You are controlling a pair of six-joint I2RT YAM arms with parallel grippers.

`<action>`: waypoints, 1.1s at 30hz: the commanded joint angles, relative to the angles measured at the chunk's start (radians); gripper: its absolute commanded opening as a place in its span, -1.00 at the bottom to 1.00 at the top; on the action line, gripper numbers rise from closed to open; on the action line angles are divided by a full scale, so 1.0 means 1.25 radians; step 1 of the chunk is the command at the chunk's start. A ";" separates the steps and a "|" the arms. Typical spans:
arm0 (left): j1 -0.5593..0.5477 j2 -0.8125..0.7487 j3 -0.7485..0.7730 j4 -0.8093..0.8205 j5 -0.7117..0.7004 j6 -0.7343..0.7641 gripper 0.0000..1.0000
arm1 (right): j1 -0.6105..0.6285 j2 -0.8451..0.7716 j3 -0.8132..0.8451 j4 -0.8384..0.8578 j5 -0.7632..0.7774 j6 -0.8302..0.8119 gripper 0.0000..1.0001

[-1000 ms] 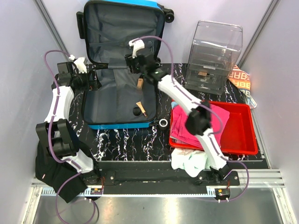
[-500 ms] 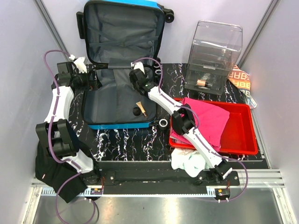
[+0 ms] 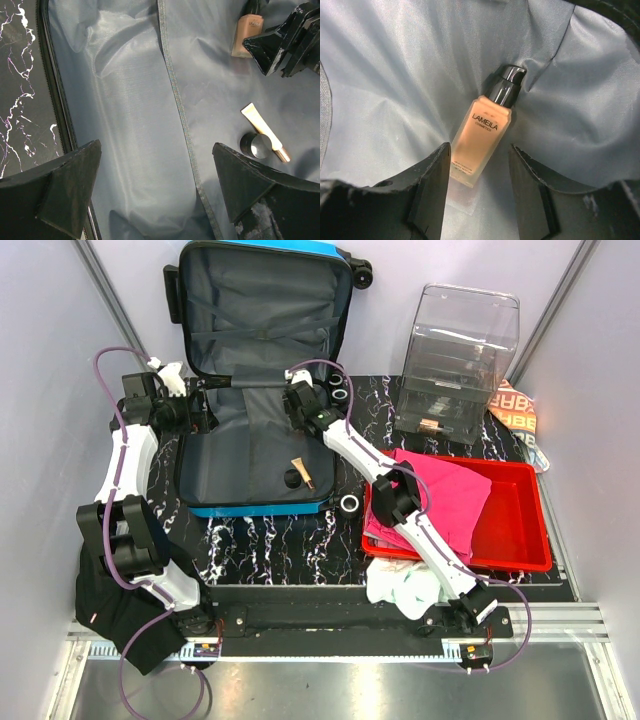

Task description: Open, take out, and arrange the luggage

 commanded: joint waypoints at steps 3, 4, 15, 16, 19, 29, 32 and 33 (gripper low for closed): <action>0.004 -0.035 0.001 0.030 0.013 0.000 0.92 | -0.008 0.003 0.031 -0.074 -0.094 -0.012 0.03; 0.005 -0.036 0.001 0.030 0.012 0.003 0.91 | -0.008 0.000 0.030 -0.075 -0.119 -0.016 -0.01; -0.141 0.082 0.114 0.003 -0.035 0.028 0.70 | 0.014 -0.060 -0.075 -0.008 -0.428 -0.025 -0.09; -0.147 0.095 0.125 -0.006 -0.034 0.025 0.71 | 0.016 -0.073 -0.083 -0.008 -0.439 -0.050 -0.07; -0.164 0.159 0.179 -0.036 -0.049 0.006 0.71 | 0.020 -0.127 -0.124 0.002 -0.495 -0.061 0.00; -0.288 0.336 0.315 -0.056 -0.150 0.000 0.79 | 0.008 -0.420 -0.425 0.078 -0.401 0.016 0.20; -0.323 0.385 0.367 -0.072 -0.167 0.006 0.79 | 0.004 -0.506 -0.495 0.072 -0.317 0.027 0.22; -0.332 0.396 0.378 -0.074 -0.175 0.009 0.79 | 0.000 -0.526 -0.528 0.065 -0.297 0.036 0.22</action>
